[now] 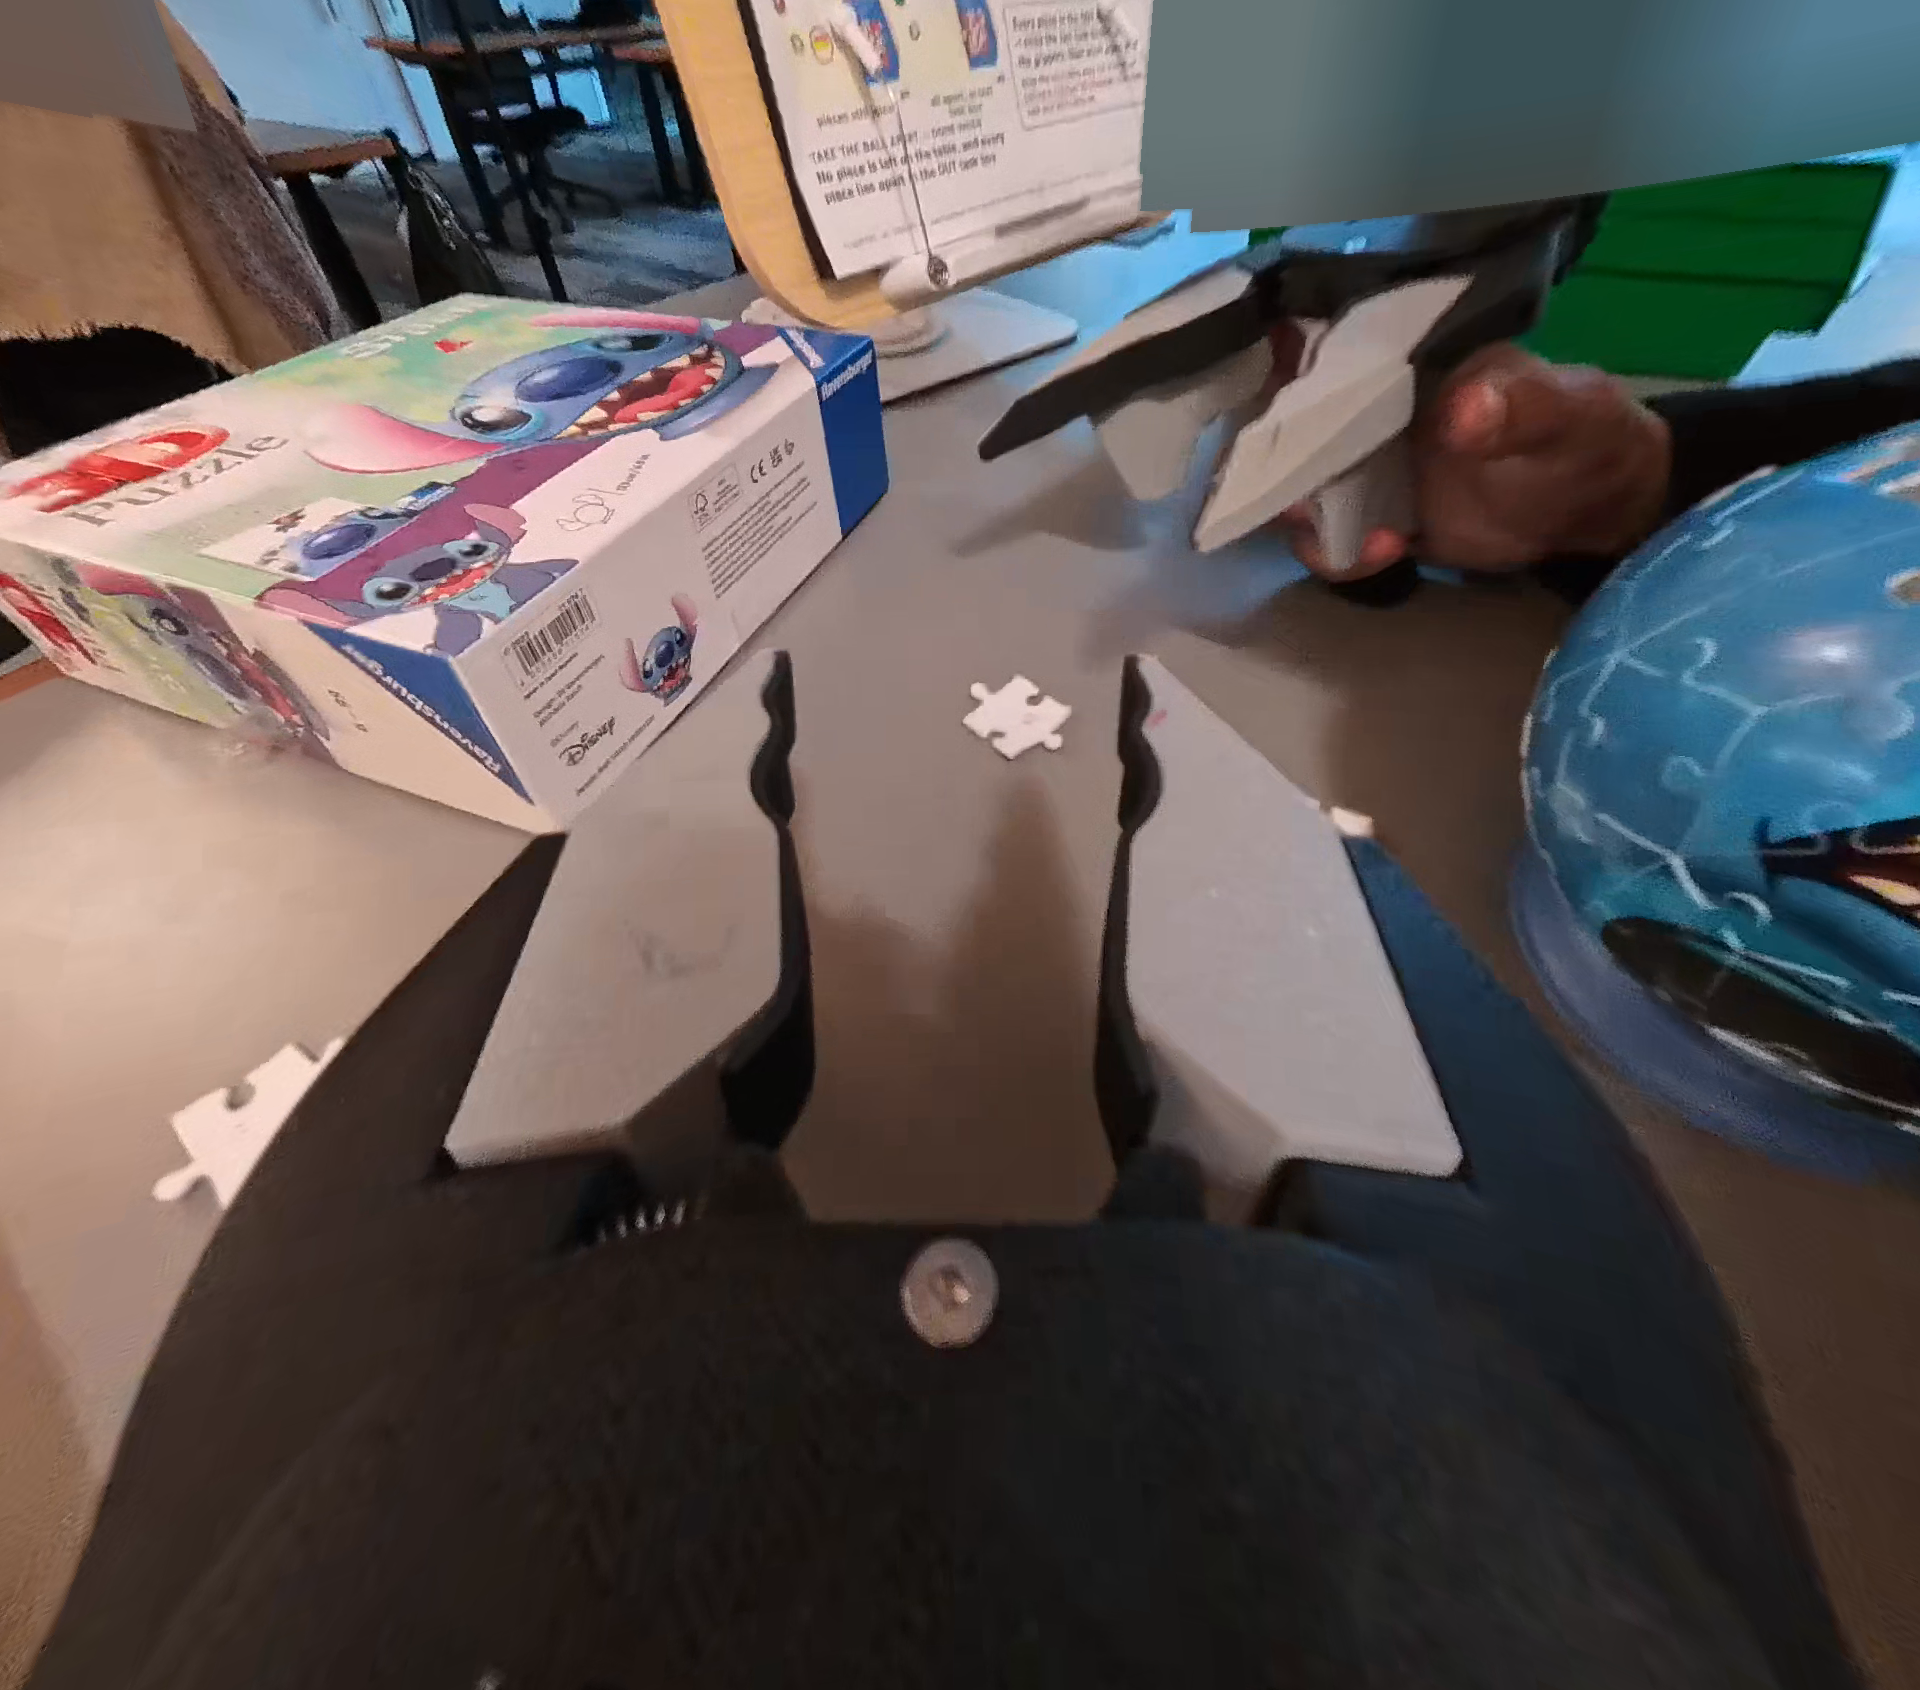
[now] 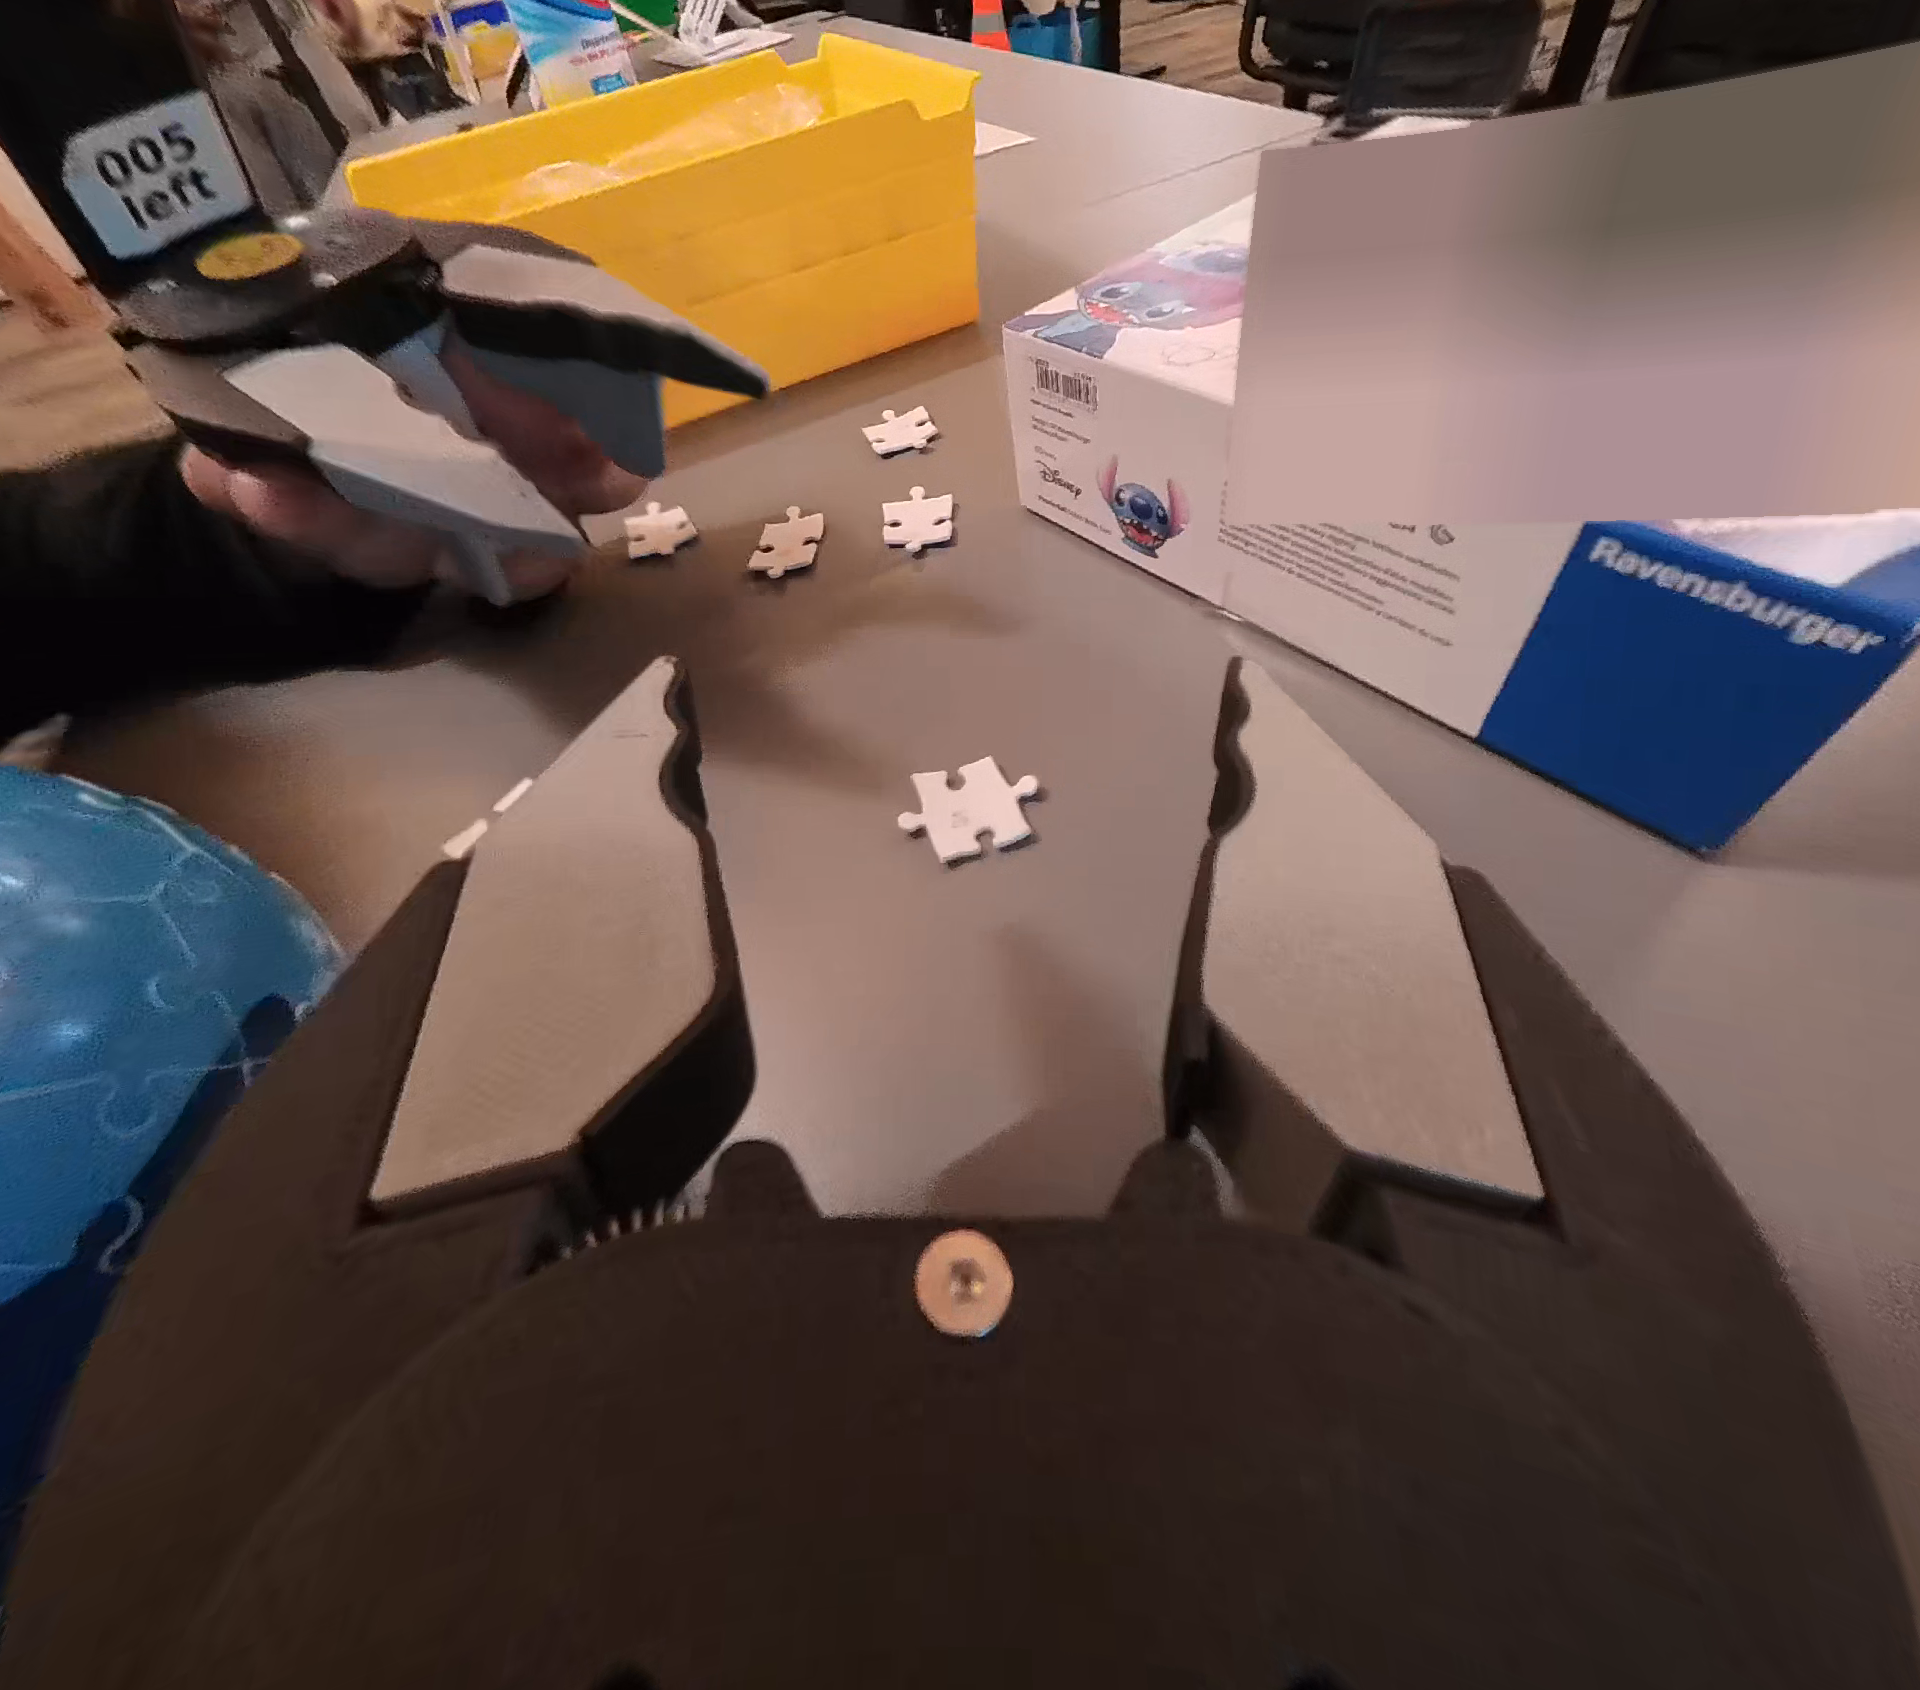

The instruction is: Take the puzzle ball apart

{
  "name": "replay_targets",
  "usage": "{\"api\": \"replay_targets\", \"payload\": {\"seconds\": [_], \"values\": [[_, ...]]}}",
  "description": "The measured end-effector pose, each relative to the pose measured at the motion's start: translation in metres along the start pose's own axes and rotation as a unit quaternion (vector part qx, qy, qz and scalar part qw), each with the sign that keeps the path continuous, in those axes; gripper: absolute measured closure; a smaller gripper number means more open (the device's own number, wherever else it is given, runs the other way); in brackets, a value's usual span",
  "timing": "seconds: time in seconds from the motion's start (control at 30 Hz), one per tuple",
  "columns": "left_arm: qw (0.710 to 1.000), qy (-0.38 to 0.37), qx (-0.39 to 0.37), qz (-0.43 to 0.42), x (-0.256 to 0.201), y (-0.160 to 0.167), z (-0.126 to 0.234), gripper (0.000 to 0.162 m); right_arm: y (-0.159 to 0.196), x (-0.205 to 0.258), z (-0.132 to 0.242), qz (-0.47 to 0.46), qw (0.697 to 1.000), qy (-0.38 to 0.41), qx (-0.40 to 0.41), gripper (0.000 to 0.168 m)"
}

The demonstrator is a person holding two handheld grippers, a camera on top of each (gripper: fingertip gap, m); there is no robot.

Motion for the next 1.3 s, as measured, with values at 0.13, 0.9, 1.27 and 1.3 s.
{"api": "replay_targets", "payload": {"seconds": [0.13,0.9,1.27,1.3], "values": [[0.999,-0.018,-0.029,-0.002,-0.002,-0.002,0.019,0.101,0.000,0.004,0.006,0.015,1.000,0.003,-0.014,0.073],[0.998,-0.048,-0.047,-0.019,0.004,0.005,0.031,0.121,0.015,0.003,0.035,0.076,0.995,0.069,0.008,0.076],[0.999,-0.026,-0.025,-0.040,-0.004,0.007,0.031,0.130,0.013,0.008,0.033,0.068,0.998,0.011,-0.010,0.082],[0.999,-0.023,-0.025,-0.037,-0.004,0.007,0.032,0.130,0.013,0.008,0.033,0.066,0.998,0.012,-0.010,0.081]]}}
Point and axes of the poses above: each gripper's, where its closed fingertips meet, z back along the fingers, y out of its underside, x = y × z across the jaws, the point moved 9 cm from there along z, back along the fingers, and after that the axes turned 7 degrees about x, right-handed, at the moved point
